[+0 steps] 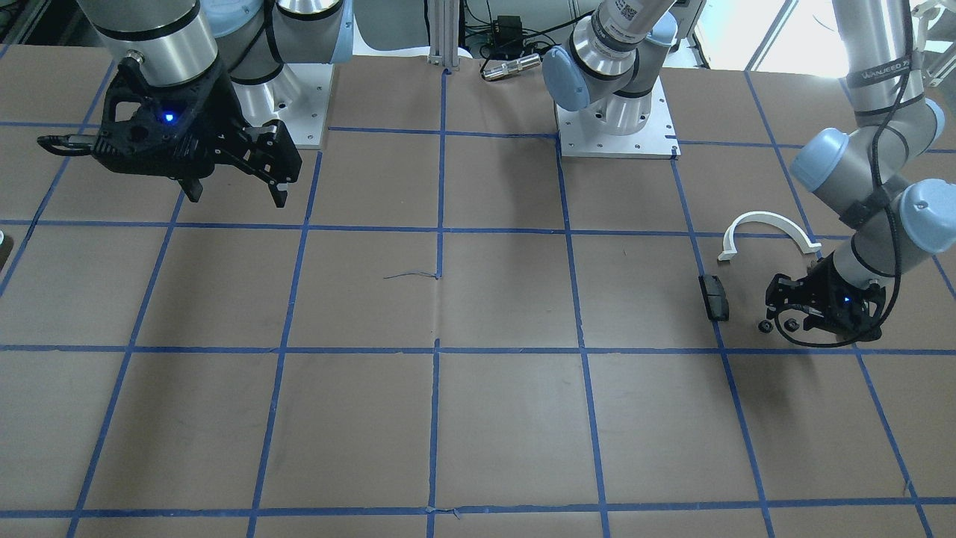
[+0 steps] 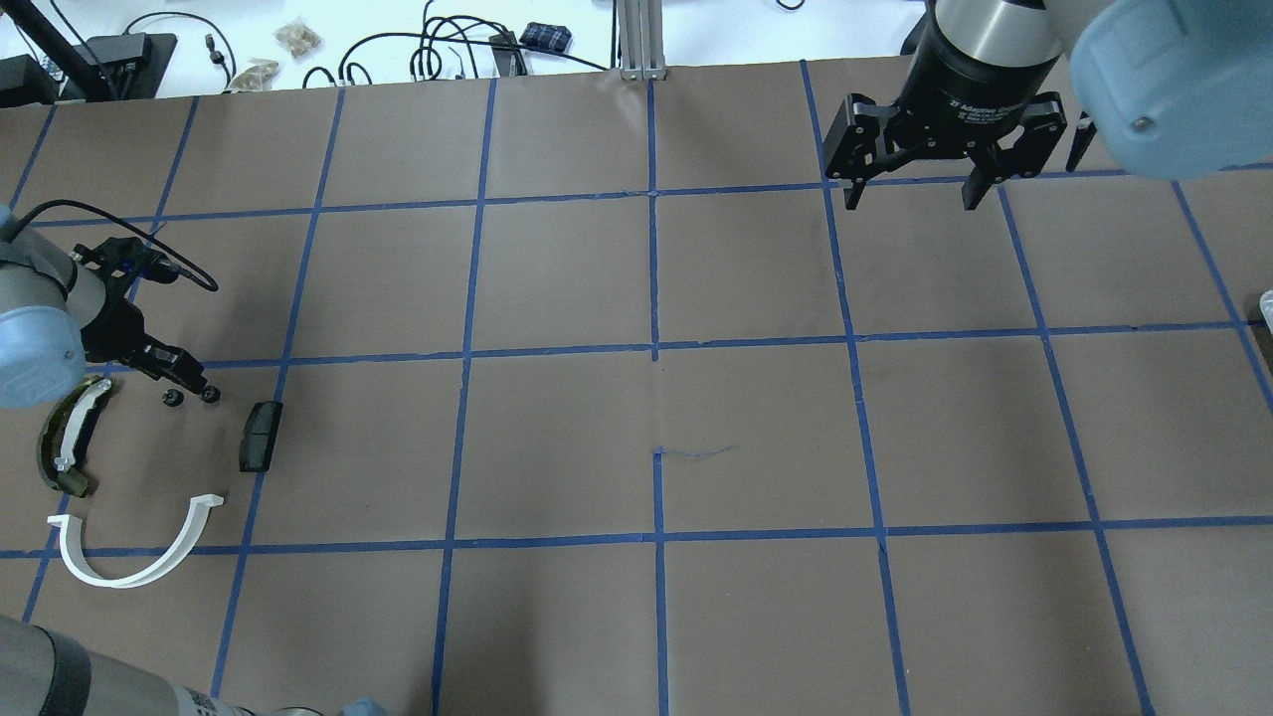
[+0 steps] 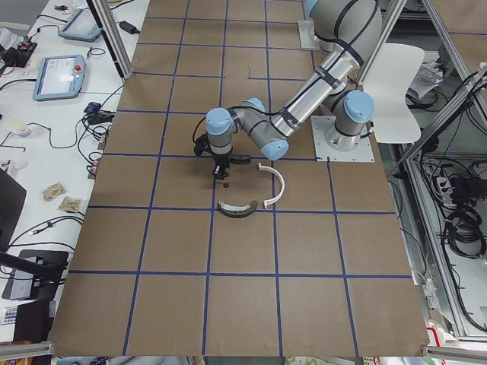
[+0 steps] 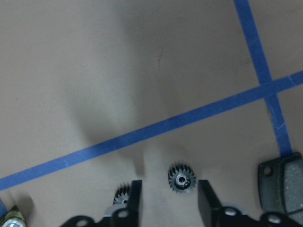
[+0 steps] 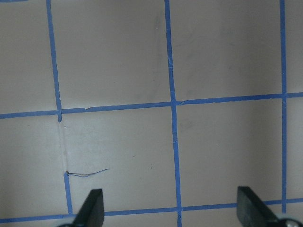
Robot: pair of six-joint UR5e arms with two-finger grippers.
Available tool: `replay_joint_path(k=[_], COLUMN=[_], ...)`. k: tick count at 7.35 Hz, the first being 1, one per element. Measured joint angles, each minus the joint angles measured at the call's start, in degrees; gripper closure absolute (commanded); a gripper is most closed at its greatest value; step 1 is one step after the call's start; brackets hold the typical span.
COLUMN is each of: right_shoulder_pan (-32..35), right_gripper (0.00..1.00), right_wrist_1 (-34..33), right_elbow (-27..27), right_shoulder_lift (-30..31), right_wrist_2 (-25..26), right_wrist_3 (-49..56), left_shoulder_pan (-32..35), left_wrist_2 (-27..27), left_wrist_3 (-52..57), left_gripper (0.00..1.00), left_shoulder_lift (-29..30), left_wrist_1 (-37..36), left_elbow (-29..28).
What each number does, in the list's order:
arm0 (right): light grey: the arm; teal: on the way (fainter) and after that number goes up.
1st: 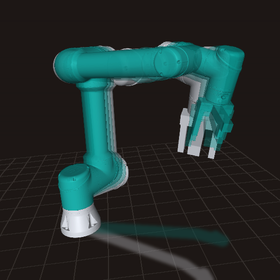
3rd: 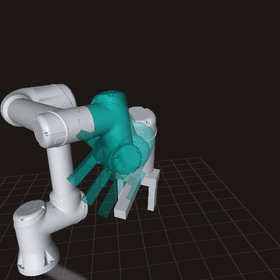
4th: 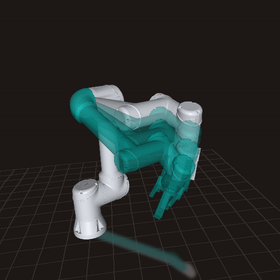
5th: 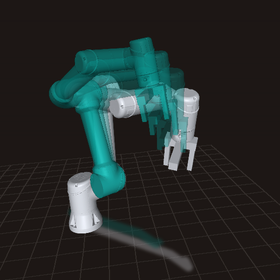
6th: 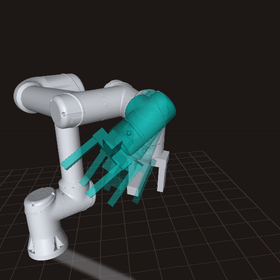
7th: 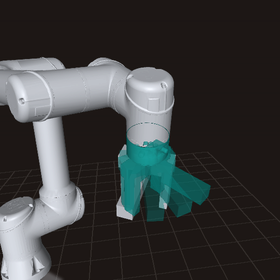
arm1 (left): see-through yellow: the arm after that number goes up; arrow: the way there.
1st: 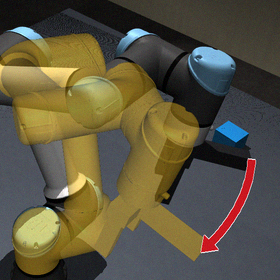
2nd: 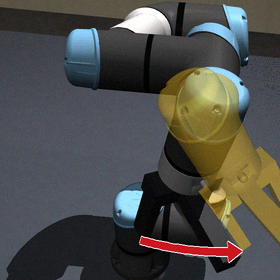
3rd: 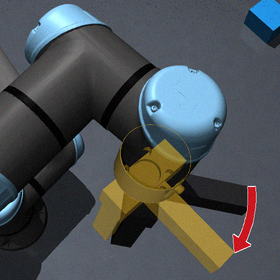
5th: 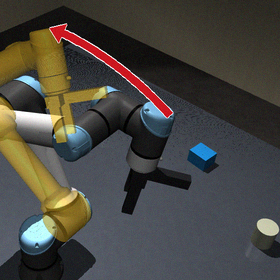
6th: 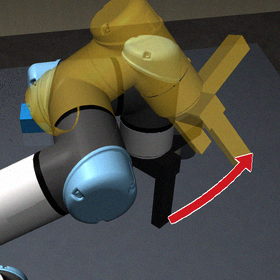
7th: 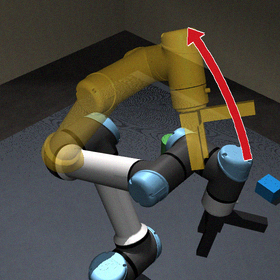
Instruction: Place bearing gear from tray to pile
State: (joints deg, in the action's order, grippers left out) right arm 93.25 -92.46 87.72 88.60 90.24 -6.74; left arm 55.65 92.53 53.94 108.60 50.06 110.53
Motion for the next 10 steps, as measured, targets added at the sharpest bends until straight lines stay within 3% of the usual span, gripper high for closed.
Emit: replay_joint_path(k=[1, 3, 5, 6, 7, 10], right_shoulder_pan=[0.0, 0.0, 0.0, 0.0, 0.0, 0.0], right_gripper=[0.0, 0.0, 0.0, 0.0, 0.0, 0.0], right_wrist_1=[0.0, 0.0, 0.0, 0.0, 0.0, 0.0], right_elbow=[0.0, 0.0, 0.02, 0.06, 0.07, 0.01], right_shoulder_lift=[0.0, 0.02, 0.07, 0.11, 0.14, 0.14], right_wrist_2=[0.02, 0.07, 0.08, 0.0, -0.04, -0.06], right_wrist_3=[0.0, 0.02, 0.0, -0.04, -0.06, -0.03], left_shoulder_pan=[2.05, 12.2, 23.28, 28.49, 32.94, 37.98], left_wrist_2=[0.76, 1.6, 1.51, 1.45, 1.43, 0.91], left_wrist_3=[-1.39, -8.89, -20.52, -28.05, -34.56, -43.41], left_gripper=[0.4, 0.36, 0.25, 0.19, 0.07, 0.0], left_shoulder_lift=[-2.32, -7.69, -10.91, -11.55, -12.11, -13.35], left_wrist_1=[2.27, 15.21, 28.65, 31.72, 33.56, 40.07], left_elbow=[-1.53, -9.55, -19.29, -22.08, -23.74, -26.54])
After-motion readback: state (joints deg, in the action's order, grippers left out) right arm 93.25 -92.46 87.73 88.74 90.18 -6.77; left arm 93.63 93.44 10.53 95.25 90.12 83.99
